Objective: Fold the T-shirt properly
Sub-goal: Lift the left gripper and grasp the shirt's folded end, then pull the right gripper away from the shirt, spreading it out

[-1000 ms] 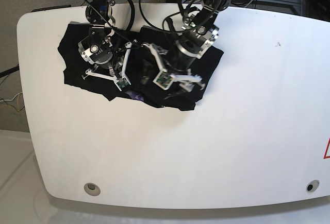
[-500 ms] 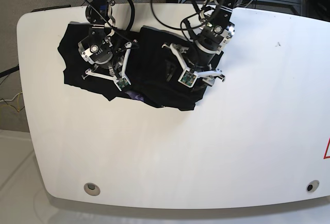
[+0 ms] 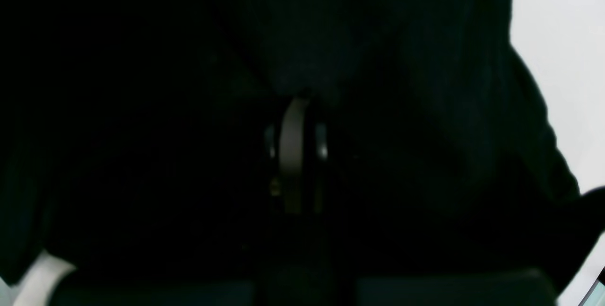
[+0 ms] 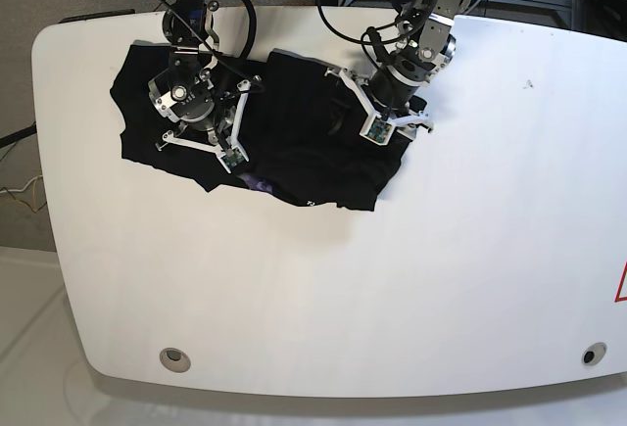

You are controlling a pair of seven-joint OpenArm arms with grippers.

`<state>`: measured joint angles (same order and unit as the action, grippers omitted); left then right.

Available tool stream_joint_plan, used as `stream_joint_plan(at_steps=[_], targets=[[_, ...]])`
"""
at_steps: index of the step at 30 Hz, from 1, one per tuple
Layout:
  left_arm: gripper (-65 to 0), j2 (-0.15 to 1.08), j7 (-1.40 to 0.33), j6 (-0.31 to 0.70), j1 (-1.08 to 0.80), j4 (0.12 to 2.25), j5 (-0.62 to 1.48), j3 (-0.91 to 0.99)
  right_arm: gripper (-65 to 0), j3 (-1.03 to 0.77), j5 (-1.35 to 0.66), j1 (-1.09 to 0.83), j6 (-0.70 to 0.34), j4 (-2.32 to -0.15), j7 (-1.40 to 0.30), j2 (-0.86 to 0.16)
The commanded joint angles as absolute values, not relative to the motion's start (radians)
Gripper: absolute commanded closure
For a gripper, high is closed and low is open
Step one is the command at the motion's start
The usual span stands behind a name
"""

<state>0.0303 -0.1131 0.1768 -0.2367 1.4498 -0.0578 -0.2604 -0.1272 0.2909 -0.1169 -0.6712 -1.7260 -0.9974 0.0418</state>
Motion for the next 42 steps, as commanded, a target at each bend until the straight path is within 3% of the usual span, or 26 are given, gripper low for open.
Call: stream_joint_plan(at_steps=[1,22,24,31,42], targets=[[-40.3,0.030,-0.160,0.163,-0.236,1.415,-0.064,-0.254,0.0,-0.127,0.289,-0.134,-0.698,-1.704,-1.070,0.047],[-40.3,0.035,-0.151,0.163,-0.232,1.411,-0.064,-0.254,-0.6,-0.168,0.289,-0.073,-0.698,-1.943,-1.073,0.081],[-40.3,0.035,-0.151,0.163,-0.232,1.411,-0.065,-0.254,-4.8,-0.208,0.292,-0.062,-0.698,-1.946,-1.075,0.105],[-40.3,0.035,-0.153,0.163,-0.232,1.411,-0.067,-0.254,-31.7,-0.295,0.289,-0.042,-0.698,-1.948,-1.072,0.127],[-40.3,0.058,-0.153,0.160,-0.219,1.411,-0.068,-0.249,-28.3,-0.522,0.288,0.005,-0.698,-1.963,-1.072,0.148]])
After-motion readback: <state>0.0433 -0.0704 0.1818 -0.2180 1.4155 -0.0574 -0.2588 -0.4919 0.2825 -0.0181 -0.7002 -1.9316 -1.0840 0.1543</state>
